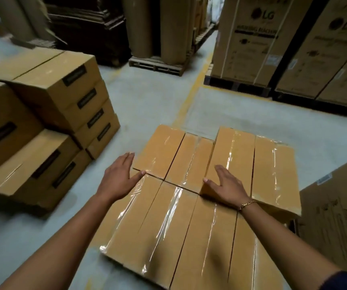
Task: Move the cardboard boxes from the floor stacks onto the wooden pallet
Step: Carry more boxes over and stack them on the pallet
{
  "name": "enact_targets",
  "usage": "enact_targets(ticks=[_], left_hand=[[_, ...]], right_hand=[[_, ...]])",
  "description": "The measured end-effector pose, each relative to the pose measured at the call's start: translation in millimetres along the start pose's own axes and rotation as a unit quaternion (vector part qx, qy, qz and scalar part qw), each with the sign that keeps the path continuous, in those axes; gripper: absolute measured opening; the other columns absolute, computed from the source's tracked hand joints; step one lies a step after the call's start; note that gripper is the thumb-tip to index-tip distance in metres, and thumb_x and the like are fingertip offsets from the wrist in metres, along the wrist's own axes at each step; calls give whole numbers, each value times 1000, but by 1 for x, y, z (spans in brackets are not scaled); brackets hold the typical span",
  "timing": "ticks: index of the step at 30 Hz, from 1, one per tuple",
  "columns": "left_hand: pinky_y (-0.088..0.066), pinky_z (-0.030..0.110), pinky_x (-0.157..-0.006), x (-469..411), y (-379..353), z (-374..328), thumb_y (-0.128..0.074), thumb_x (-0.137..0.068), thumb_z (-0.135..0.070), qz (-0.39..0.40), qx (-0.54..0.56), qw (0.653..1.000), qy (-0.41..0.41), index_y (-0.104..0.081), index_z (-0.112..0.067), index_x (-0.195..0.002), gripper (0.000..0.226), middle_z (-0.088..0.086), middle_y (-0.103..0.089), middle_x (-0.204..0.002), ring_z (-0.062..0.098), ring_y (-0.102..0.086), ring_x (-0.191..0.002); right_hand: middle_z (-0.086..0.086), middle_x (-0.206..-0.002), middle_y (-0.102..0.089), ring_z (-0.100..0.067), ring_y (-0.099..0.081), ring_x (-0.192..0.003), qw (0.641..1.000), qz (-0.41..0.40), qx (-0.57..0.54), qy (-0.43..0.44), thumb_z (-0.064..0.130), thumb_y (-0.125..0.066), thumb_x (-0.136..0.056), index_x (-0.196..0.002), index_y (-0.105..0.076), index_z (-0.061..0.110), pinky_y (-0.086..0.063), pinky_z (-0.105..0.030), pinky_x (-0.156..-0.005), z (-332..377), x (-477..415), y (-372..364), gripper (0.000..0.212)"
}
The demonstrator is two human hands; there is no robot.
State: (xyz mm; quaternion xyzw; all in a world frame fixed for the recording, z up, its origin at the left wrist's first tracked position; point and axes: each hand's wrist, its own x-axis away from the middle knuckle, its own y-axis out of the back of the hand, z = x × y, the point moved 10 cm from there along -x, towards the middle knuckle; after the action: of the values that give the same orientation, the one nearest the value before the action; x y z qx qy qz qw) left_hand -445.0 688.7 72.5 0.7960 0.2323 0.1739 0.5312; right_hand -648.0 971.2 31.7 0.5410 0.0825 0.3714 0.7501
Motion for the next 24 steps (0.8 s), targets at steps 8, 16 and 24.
enact_targets(ticks=[8, 16, 24], left_hand=[[-19, 44, -123, 60, 93, 159, -45, -99, -63, -27, -1, 999, 25, -20, -20, -162, 80, 1, -21, -168, 21, -16, -155], [-22, 45, -122, 119, 176, 329, -46, -99, -62, -67, 31, 991, 113, -24, -23, -161, 76, 0, -26, -167, 21, -20, -154], [-22, 44, -121, 117, 215, 459, -45, -100, -60, -72, 45, 981, 177, -26, -21, -160, 74, 1, -28, -165, 21, -23, -152]], right_hand=[[3, -170, -15, -19, -16, -156, 998, -15, 3, 65, 70, -38, -97, -162, -18, 22, -20, -46, -123, 209, -14, -73, 84], [3, -169, -19, -16, -17, -155, 988, 15, -10, 151, 69, -43, -96, -161, -23, 22, -22, -46, -123, 400, -40, -137, 83], [5, -169, -20, -14, -16, -155, 981, 57, -37, 184, 67, -45, -96, -161, -25, 25, -21, -44, -124, 531, -103, -196, 80]])
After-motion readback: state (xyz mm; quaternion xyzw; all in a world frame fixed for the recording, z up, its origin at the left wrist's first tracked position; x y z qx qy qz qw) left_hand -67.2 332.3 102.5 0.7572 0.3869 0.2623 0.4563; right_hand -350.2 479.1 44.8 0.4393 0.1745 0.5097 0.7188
